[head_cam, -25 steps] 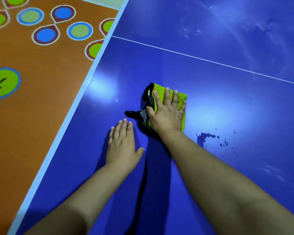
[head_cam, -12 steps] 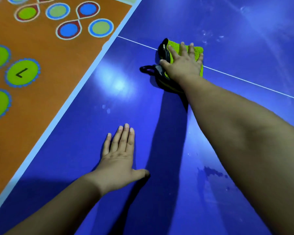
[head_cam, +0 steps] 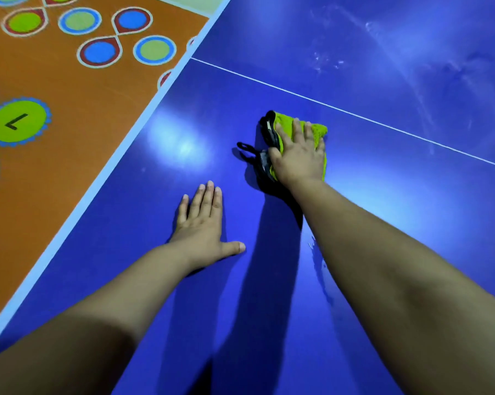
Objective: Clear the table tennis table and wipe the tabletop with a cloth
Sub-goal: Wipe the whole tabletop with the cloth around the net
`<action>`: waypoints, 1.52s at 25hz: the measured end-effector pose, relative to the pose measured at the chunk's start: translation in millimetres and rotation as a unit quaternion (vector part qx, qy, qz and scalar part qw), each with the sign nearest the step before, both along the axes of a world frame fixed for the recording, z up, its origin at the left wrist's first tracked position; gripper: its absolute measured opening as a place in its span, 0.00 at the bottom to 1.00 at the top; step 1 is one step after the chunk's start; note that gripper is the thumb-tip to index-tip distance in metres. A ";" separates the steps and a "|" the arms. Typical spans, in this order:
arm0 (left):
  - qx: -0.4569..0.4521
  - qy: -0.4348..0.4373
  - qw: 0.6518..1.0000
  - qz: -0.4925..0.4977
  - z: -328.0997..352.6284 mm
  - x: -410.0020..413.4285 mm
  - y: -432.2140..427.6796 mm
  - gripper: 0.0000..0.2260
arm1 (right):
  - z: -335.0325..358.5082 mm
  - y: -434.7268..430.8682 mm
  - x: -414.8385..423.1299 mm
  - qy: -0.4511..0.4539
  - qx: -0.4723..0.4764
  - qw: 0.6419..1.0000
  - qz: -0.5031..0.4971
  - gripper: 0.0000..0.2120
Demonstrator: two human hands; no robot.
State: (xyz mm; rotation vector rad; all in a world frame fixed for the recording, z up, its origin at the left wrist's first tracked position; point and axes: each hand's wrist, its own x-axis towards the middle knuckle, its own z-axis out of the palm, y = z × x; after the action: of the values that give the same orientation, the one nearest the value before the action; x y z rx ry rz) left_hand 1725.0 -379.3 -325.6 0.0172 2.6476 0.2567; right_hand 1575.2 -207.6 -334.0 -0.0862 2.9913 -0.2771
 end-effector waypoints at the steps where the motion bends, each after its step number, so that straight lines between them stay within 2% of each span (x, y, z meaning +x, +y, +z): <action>1: 0.005 0.017 1.000 -0.003 2.5 3.7 1.2 0.48 | 1.2 -0.2 21.4 -0.001 0.005 1.000 -0.003 0.28; 4: 0.041 0.093 0.994 0.026 10.9 31.3 3.9 0.37 | 1.0 -3.1 87.4 -0.007 0.014 1.000 -0.014 0.28; 7: 0.069 0.116 0.989 0.061 14.9 80.8 -4.3 0.31 | 2.0 -10.1 156.9 -0.013 0.013 1.000 -0.022 0.29; 17: 0.068 0.120 0.990 0.034 27.3 249.8 -44.2 0.28 | 2.7 -57.0 403.1 -0.002 0.039 0.999 -0.035 0.30; 23: 0.074 0.100 0.992 0.010 32.1 287.3 -42.0 0.26 | 6.7 -64.7 524.5 -0.024 0.040 0.998 -0.032 0.32; 27: 0.089 0.099 0.991 -0.005 35.1 278.5 -27.6 0.26 | 8.6 -59.1 503.2 -0.041 0.048 0.996 -0.064 0.31; 31: 0.098 0.110 0.989 -0.006 30.6 247.2 -11.1 0.27 | 2.0 -36.8 416.8 -0.011 0.065 0.990 -0.121 0.30; 35: 0.085 0.113 0.990 -0.016 20.5 198.5 17.2 0.28 | 5.6 -1.0 314.5 -0.052 0.053 0.990 -0.116 0.29; 38: 0.068 0.119 0.990 -0.030 16.4 155.0 42.8 0.30 | 5.9 19.2 240.0 -0.037 0.044 0.991 -0.117 0.29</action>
State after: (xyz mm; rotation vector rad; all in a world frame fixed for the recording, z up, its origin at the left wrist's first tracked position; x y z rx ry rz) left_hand 1880.0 -336.6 -309.2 0.1828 2.8553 0.4391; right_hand 1815.2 -188.4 -328.1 0.2792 2.9341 -0.1672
